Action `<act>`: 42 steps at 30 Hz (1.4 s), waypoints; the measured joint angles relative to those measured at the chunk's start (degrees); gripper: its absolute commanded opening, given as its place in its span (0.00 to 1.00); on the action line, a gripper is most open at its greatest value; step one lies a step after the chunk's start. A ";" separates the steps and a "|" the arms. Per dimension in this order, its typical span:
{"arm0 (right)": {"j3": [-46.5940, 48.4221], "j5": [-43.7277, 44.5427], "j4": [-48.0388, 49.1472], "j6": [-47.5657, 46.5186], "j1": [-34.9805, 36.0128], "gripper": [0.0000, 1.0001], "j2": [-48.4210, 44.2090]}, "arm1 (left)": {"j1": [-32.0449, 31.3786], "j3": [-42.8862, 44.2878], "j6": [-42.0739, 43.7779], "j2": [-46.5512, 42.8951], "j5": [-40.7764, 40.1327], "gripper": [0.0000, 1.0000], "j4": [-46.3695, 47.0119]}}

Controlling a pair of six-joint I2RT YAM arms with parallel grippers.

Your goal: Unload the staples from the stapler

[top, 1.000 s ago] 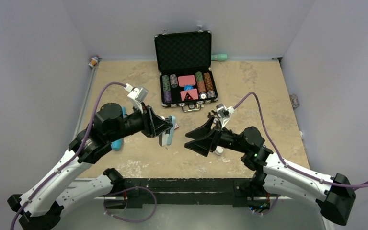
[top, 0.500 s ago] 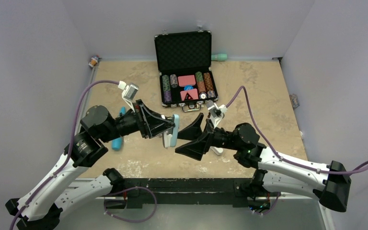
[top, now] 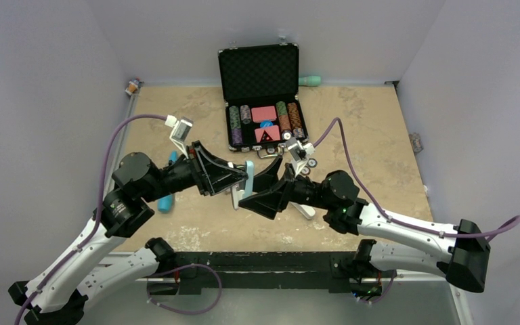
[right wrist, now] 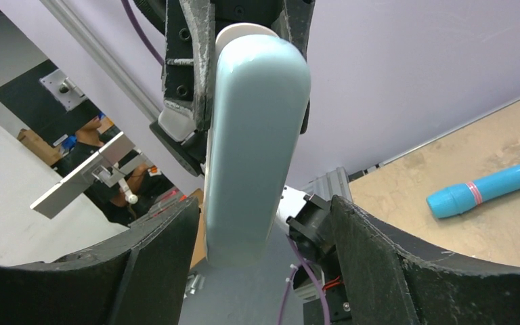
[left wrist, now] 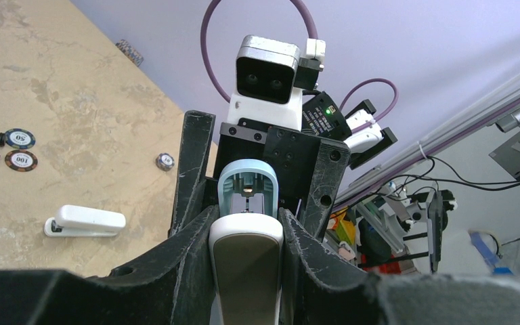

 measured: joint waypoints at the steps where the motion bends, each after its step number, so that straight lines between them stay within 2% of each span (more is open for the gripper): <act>1: 0.24 0.11 0.09 0.02 0.07 0.73 0.44 | 0.00 -0.17 -0.15 0.00 0.07 0.00 0.17; 17: 1.75 0.37 1.40 0.33 1.36 0.57 2.58 | 0.00 -0.33 -0.15 0.02 0.46 0.00 1.25; 28: 2.71 0.20 2.27 1.44 2.16 0.30 3.52 | 0.24 -0.33 0.28 -0.11 0.59 0.00 1.68; 30: 2.86 0.17 2.34 1.73 2.21 0.20 3.72 | 0.24 -0.33 0.42 -0.11 0.61 0.00 1.68; 32: 3.02 0.15 2.34 1.79 2.25 0.04 3.89 | 0.26 -0.33 0.50 -0.11 0.59 0.00 1.66; 34: 3.04 0.15 2.34 1.95 2.27 0.00 4.11 | 0.24 -0.33 0.83 -0.11 0.57 0.01 1.44; 35: 3.04 0.15 2.27 2.03 2.29 0.00 4.17 | 0.24 -0.33 1.09 -0.15 0.48 0.12 1.14; 36: 3.04 0.17 2.10 2.12 2.36 0.00 4.20 | 0.24 -0.33 1.36 -0.22 0.37 0.28 0.83; 38: 3.04 0.24 1.55 2.25 2.47 0.00 4.26 | 0.24 -0.33 1.64 -0.46 -0.02 0.76 -0.15; 39: 3.04 0.39 1.20 2.16 2.54 0.00 4.28 | 0.24 -0.31 1.68 -0.66 -0.44 0.91 -0.72; 40: 3.04 0.50 0.59 2.03 2.51 0.00 4.37 | 0.24 -0.26 2.05 -0.94 -1.16 0.99 -1.68; 42: 3.04 1.05 -0.68 2.05 2.51 0.00 4.50 | 0.24 -0.24 2.16 -1.57 -2.89 1.00 -3.69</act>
